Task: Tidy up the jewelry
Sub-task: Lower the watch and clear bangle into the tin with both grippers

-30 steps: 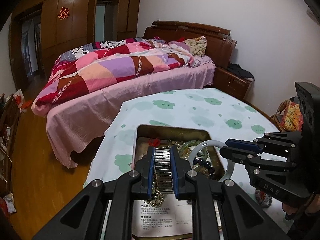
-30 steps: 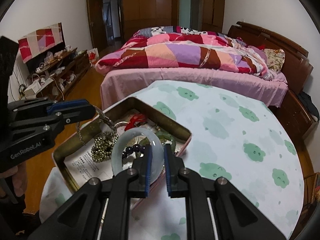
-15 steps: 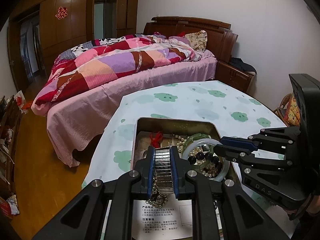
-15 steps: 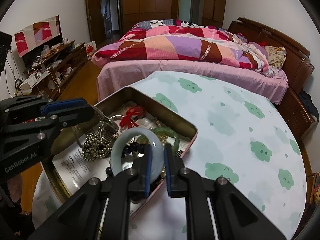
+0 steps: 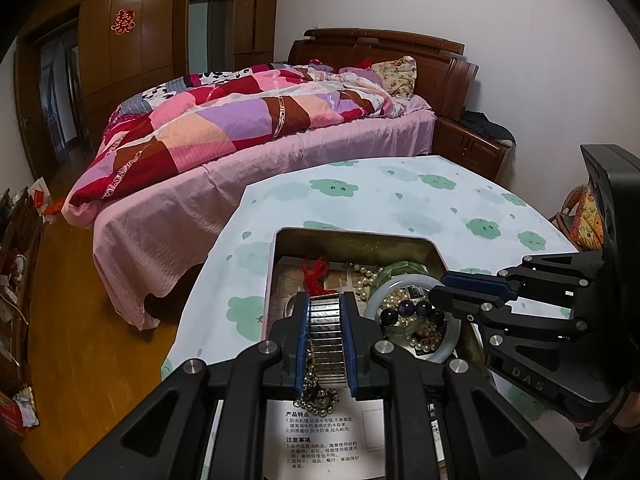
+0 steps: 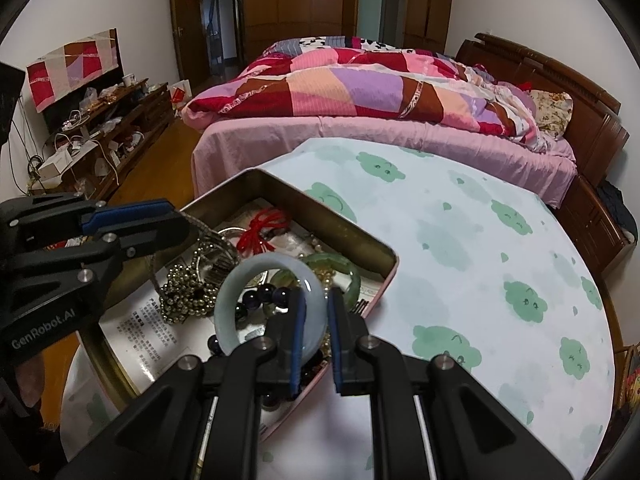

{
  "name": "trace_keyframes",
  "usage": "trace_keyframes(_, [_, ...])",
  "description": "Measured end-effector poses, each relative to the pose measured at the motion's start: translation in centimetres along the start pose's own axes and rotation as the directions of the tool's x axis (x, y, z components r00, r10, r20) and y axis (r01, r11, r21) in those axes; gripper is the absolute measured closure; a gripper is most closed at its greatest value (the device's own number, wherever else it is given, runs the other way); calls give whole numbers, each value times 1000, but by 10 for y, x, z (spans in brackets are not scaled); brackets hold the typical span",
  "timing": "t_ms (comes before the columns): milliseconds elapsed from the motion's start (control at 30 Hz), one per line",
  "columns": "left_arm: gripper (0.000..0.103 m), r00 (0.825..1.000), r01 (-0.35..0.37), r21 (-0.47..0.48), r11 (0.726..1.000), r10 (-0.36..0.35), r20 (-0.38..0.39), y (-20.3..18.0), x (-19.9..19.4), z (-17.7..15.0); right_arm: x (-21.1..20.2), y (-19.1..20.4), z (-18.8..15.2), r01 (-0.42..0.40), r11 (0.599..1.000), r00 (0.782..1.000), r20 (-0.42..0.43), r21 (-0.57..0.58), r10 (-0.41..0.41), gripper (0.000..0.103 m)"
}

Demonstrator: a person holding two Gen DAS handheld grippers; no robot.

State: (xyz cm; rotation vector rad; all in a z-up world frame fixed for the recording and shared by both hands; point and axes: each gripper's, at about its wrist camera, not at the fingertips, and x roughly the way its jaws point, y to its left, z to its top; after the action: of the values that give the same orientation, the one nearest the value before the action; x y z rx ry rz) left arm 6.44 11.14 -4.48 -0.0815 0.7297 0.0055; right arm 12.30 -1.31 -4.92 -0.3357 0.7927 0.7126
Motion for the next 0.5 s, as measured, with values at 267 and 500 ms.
trace_keyframes(267, [88, 1000, 0, -3, 1000, 0, -2, 1, 2, 0, 3, -1, -2, 0, 1000, 1000, -3, 7, 0, 89])
trace_keyframes(500, [88, 1000, -5, 2, 1000, 5, -4, 3, 3, -1, 4, -5, -2, 1, 1000, 1000, -2, 26, -1, 89])
